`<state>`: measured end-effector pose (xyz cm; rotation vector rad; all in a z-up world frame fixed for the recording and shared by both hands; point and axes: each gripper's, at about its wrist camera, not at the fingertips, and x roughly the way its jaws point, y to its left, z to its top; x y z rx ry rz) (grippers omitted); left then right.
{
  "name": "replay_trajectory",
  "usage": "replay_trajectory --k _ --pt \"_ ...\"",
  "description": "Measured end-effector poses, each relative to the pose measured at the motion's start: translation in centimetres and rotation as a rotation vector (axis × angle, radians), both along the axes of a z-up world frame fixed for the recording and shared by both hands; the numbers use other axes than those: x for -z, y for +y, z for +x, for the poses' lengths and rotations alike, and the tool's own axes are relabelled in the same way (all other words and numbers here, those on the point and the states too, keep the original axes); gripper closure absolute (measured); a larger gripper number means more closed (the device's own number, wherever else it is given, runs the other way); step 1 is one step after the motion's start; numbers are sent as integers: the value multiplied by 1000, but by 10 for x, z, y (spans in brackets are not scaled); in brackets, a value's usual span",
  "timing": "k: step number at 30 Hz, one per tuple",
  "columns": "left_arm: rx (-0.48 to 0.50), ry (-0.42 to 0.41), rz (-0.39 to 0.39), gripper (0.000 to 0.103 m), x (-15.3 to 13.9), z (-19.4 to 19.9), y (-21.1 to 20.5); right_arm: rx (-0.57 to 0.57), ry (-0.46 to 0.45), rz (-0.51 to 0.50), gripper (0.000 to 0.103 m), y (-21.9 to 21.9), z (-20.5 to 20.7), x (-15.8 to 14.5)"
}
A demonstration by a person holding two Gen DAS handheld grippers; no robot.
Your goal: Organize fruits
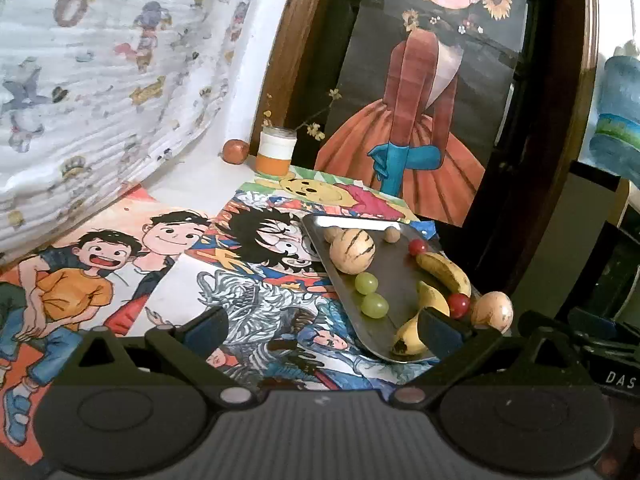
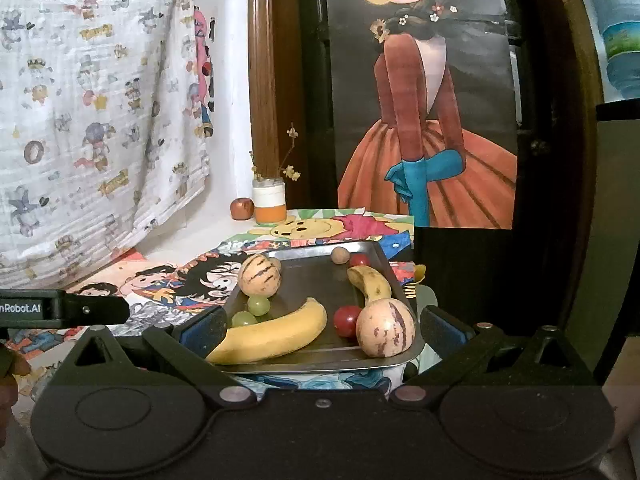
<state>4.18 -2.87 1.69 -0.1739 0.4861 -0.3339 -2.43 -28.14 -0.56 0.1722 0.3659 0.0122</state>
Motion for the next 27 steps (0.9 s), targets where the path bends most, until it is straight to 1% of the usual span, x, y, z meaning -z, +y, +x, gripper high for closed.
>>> replay_trajectory --k 5,9,13,16,20,27 --pt "-17 -9 -10 0 -3 -9 11 8 -7 -4 1 6 -9 -6" --pt "-23 -13 6 0 -6 -16 16 0 -9 -5 1 12 -16 -9" --pt "-11 -19 26 0 -5 -23 20 16 -20 -12 1 18 -25 -10" --pt "7 -16 26 0 -2 -28 23 25 -35 -16 1 21 -31 -10" --pt "5 -21 28 0 1 -34 29 27 -44 -30 1 27 -37 -9" --pt "13 -22 73 0 9 -44 31 24 -50 -28 1 33 -42 -4"
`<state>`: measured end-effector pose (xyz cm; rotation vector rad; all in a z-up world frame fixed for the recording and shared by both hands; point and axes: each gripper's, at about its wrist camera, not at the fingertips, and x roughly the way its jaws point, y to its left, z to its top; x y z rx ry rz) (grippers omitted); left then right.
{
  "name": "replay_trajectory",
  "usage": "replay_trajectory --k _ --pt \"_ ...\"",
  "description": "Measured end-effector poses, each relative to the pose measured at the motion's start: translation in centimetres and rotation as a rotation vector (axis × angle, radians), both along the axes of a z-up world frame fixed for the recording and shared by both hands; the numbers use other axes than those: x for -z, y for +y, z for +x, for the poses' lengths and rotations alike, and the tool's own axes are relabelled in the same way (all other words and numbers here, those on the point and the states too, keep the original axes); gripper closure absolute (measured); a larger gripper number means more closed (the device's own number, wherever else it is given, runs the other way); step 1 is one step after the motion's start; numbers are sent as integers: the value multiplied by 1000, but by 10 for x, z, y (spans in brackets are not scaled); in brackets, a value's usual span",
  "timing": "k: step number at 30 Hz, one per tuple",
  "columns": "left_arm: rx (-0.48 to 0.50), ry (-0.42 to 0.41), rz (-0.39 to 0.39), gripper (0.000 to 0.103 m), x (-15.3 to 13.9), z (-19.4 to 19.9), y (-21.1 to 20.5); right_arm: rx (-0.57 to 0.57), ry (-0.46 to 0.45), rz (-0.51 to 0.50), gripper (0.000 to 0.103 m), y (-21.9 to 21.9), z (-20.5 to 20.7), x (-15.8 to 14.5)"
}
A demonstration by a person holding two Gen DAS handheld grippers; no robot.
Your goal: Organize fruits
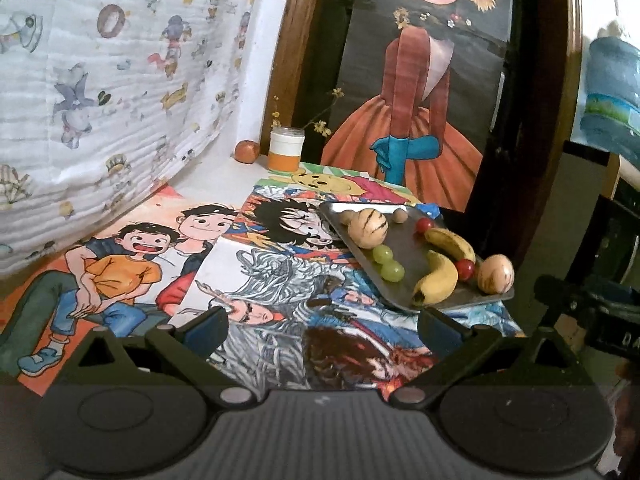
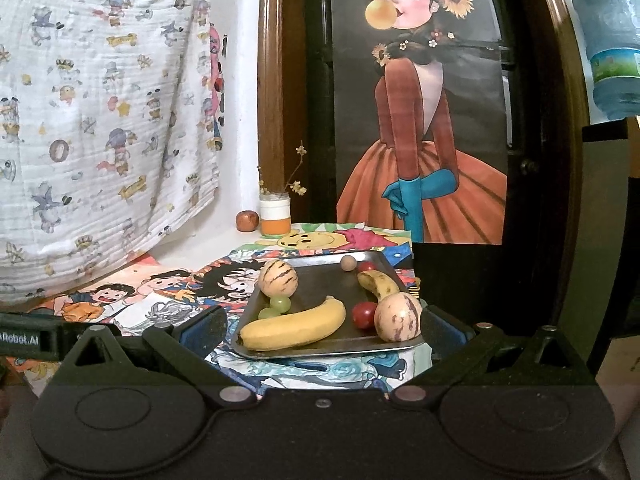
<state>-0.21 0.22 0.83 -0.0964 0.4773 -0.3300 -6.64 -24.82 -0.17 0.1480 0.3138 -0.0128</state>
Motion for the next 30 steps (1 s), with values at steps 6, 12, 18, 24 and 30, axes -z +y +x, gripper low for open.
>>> replay_trajectory --k 6,12,18,24,30 --pt "-9 17 9 0 5 -5 3 -31 40 12 1 5 2 7" --pt "-23 34 20 0 6 -6 5 -66 83 13 1 9 5 12" --pt "-27 54 26 0 7 -6 6 -78 95 23 1 9 6 15" --pt "-28 60 29 0 8 -5 5 -80 99 27 1 8 7 17" --pt "-27 62 31 0 8 -5 5 -80 99 27 1 8 7 17"
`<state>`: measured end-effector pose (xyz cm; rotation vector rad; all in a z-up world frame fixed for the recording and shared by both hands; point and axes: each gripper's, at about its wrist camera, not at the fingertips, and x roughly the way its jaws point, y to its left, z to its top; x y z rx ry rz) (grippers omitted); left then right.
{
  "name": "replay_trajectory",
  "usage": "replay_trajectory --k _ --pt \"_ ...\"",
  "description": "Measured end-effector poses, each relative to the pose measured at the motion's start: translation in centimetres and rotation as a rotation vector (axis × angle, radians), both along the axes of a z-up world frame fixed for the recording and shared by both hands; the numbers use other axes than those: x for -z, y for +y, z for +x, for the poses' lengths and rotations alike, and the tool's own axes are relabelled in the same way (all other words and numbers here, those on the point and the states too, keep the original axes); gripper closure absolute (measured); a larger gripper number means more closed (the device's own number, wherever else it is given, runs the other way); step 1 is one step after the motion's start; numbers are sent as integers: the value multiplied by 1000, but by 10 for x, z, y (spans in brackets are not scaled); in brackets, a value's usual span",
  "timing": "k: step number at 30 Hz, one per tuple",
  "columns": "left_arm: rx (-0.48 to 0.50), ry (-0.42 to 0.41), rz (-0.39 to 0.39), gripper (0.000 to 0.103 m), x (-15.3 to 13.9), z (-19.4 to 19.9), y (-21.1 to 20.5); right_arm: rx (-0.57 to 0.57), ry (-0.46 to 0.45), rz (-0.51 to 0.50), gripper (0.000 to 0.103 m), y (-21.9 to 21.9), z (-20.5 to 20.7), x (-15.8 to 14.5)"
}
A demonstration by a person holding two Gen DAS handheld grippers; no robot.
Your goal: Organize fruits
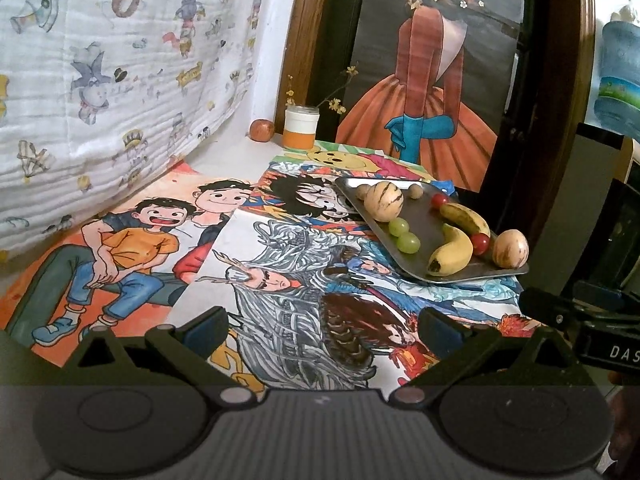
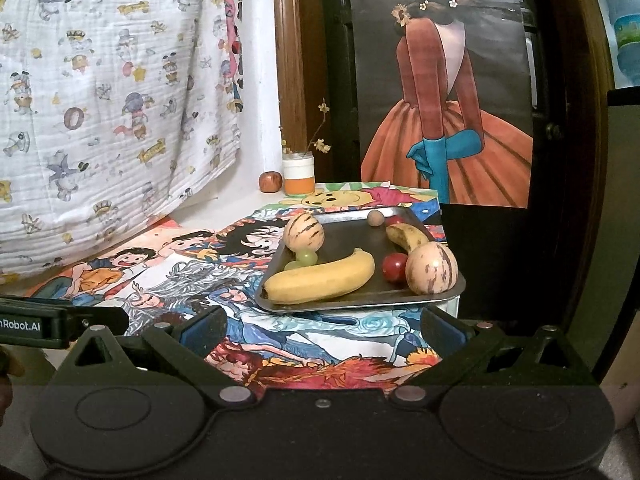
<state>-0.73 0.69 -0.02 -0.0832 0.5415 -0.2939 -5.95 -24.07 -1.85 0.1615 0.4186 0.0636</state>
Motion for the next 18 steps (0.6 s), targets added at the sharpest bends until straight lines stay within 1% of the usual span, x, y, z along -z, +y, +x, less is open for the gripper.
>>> replay_trajectory --k 18 --pt "-1 5 1 0 1 0 -1 0 1 1 1 0 1 1"
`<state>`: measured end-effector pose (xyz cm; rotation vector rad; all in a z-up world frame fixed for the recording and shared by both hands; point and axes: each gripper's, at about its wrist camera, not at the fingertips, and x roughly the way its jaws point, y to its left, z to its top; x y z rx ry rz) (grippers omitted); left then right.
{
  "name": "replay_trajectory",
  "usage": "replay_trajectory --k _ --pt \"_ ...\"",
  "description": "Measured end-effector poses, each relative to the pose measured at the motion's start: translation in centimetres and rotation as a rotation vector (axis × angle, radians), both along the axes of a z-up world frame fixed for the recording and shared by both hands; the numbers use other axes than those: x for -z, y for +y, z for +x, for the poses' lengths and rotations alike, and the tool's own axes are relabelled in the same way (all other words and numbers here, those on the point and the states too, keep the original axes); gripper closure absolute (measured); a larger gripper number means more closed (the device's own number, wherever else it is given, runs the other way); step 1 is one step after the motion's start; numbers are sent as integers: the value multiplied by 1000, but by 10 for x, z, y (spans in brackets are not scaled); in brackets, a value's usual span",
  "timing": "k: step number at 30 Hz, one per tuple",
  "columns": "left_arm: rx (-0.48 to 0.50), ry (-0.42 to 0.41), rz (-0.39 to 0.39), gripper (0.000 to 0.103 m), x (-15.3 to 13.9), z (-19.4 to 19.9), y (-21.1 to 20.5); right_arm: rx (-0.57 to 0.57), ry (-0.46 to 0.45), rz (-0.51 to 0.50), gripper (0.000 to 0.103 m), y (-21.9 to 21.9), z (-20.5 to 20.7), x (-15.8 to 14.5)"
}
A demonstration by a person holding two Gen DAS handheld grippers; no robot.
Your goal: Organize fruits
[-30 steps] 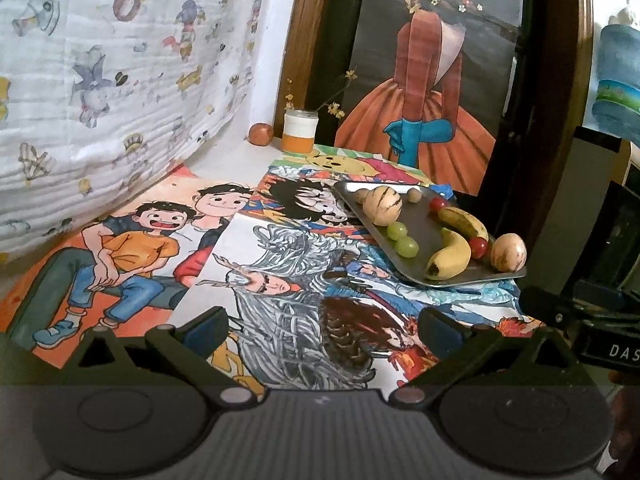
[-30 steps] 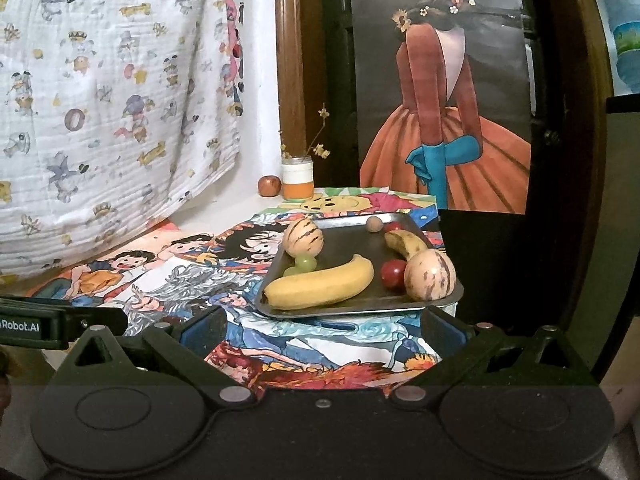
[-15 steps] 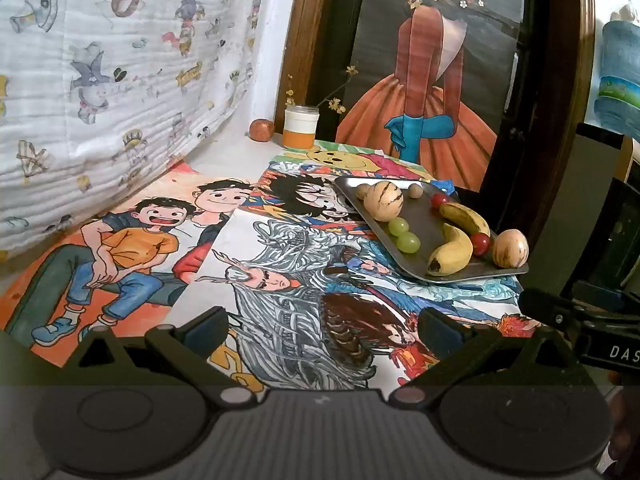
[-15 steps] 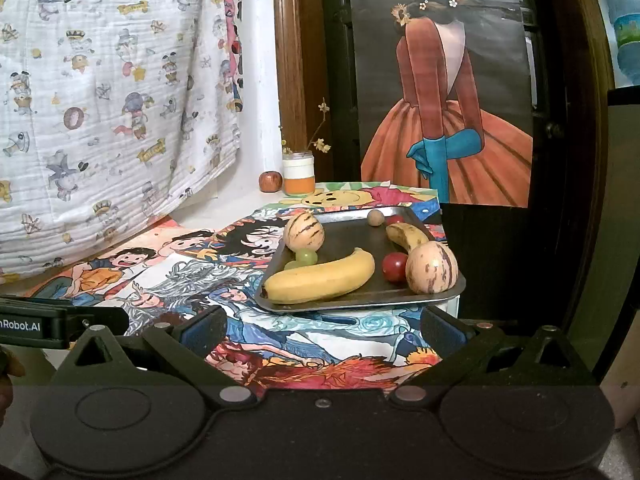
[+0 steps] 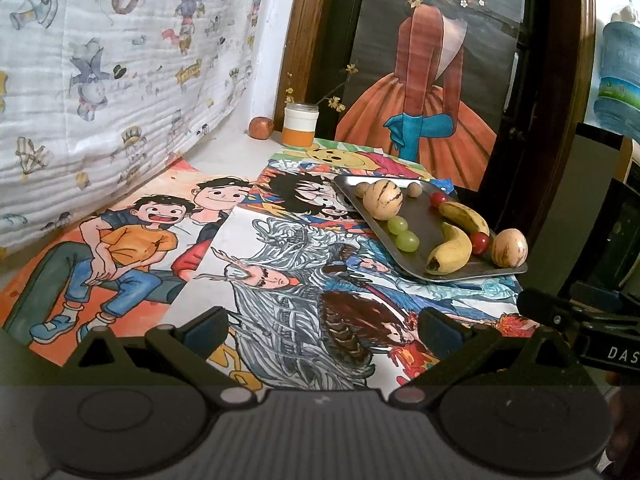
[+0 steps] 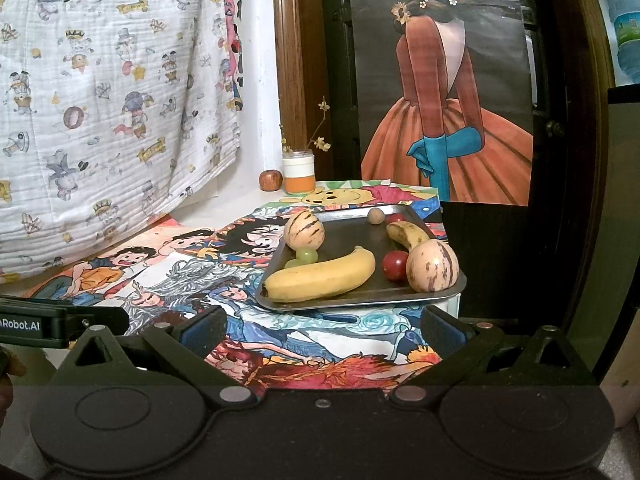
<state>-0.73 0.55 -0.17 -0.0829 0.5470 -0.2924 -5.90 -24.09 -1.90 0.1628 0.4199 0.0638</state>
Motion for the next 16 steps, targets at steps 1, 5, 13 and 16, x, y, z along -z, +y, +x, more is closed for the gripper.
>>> replay_trajectory --k 1,5,13,16 --pt "-8 3 7 0 0 0 0 0 0 0 1 0 0 0" --pt "-20 15 2 0 1 2 2 -2 3 1 1 0 0 0" --pt "-14 7 -14 0 -1 1 4 -1 5 1 1 1 1 2" --pt "-18 9 -14 0 0 1 4 -2 5 1 1 1 1 2"
